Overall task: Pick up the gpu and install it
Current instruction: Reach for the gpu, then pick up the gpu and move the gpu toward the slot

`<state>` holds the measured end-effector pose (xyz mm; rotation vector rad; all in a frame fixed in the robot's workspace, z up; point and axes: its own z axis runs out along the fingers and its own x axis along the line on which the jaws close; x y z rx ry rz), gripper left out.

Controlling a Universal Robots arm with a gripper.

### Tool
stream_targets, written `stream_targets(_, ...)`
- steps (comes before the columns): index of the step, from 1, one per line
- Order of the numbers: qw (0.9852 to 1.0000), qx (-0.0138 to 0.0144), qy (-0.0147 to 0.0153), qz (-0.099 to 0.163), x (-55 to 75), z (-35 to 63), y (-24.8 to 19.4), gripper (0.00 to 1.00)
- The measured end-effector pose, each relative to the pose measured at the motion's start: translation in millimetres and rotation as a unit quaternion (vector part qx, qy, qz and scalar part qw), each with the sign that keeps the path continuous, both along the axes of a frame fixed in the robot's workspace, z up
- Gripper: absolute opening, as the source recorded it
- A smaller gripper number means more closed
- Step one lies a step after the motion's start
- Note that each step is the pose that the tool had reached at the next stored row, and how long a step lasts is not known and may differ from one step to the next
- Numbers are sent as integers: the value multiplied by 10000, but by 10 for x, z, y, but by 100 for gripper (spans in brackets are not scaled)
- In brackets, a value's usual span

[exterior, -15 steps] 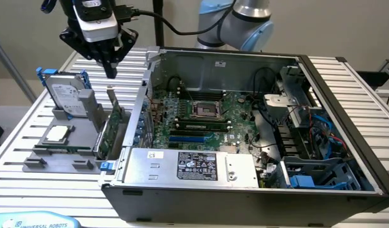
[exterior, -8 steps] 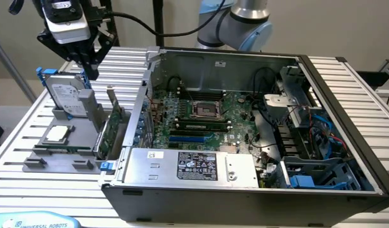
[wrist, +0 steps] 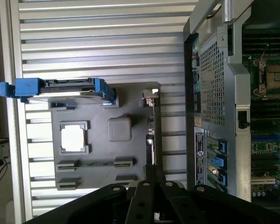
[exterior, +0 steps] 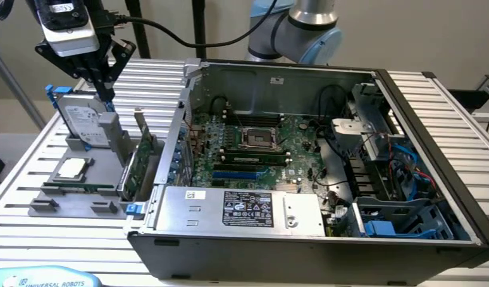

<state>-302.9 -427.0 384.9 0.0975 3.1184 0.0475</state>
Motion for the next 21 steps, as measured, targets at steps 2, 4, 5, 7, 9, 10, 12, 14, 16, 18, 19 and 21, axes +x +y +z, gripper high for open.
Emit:
stream_targets(2, 10000, 0, 0, 0, 0, 0, 0, 11)
stream_targets(4, 10000, 0, 0, 0, 0, 0, 0, 11)
stream_targets(5, 10000, 0, 0, 0, 0, 0, 0, 11)
stream_targets(7, 10000, 0, 0, 0, 0, 0, 0, 11)
stream_targets(9, 10000, 0, 0, 0, 0, 0, 0, 11)
stream_targets(10, 10000, 0, 0, 0, 0, 0, 0, 11)
stream_targets(12, 10000, 0, 0, 0, 0, 0, 0, 12)
stream_targets(14, 10000, 0, 0, 0, 0, 0, 0, 24)
stream_targets(16, 10000, 0, 0, 0, 0, 0, 0, 36)
stream_targets(18, 10000, 0, 0, 0, 0, 0, 0, 36)
stream_targets(19, 10000, 0, -4, 0, 0, -3, 0, 42)
stream_targets(21, 10000, 0, -18, 0, -1, -29, 0, 42)
